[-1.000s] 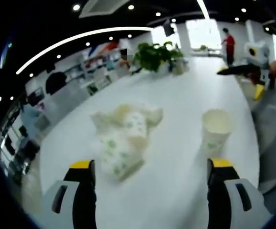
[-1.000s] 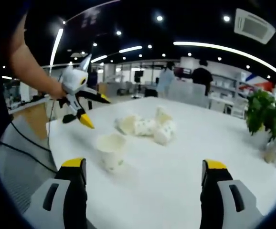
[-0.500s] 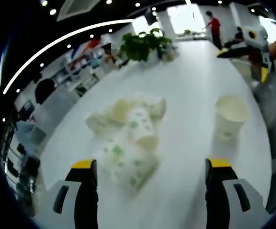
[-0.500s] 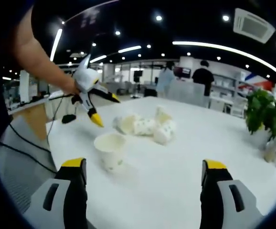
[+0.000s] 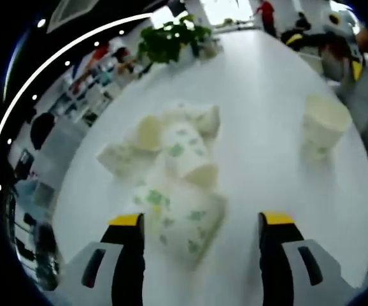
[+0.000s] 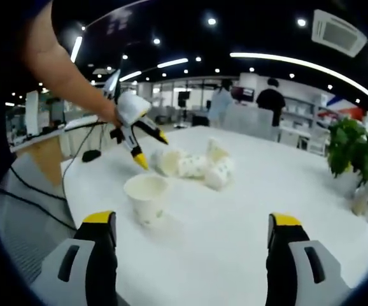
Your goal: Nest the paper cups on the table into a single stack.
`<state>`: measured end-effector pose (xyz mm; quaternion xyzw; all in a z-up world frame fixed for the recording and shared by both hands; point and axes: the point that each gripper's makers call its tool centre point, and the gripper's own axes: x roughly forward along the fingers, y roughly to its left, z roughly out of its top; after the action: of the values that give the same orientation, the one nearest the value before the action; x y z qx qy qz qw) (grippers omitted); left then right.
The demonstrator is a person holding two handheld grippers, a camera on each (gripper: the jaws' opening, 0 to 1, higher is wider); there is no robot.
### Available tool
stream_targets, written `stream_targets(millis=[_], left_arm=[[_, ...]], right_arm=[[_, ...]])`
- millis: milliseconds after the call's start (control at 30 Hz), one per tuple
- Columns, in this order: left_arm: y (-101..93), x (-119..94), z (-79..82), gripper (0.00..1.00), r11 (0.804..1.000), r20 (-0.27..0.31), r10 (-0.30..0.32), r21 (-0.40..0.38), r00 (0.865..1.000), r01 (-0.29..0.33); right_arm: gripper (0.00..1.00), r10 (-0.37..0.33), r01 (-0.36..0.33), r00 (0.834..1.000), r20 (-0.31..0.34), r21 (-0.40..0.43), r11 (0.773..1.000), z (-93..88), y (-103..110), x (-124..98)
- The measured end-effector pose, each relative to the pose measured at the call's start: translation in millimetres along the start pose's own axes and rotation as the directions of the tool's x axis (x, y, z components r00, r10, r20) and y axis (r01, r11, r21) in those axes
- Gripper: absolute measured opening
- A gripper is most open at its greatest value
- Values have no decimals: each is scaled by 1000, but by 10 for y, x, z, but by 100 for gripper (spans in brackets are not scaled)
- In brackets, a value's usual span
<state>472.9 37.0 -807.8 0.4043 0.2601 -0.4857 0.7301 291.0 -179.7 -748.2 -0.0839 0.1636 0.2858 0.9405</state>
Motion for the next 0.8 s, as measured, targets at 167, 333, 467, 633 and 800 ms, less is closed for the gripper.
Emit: stream_targets(millis=[167, 333, 467, 633, 800], left_arm=[[58, 71, 24, 61, 1000, 0, -11, 18, 1000, 11], [73, 138, 50, 55, 999, -2, -32, 21, 999, 32], [103, 180, 69, 50, 999, -5, -38, 20, 999, 39], [118, 233, 62, 49, 999, -8, -43, 28, 999, 43], [86, 272, 19, 43, 998, -28, -43, 47, 999, 44]], right_arm=[[96, 1, -1, 1000, -13, -4, 1000, -26, -1, 8], [95, 5, -5, 1000, -23, -7, 1000, -41, 4, 16], [95, 7, -7, 1000, -27, -7, 1000, -52, 2, 18], [95, 8, -8, 1000, -29, -4, 1000, -55, 1, 20], [94, 6, -6, 1000, -28, -1, 1000, -50, -5, 19]])
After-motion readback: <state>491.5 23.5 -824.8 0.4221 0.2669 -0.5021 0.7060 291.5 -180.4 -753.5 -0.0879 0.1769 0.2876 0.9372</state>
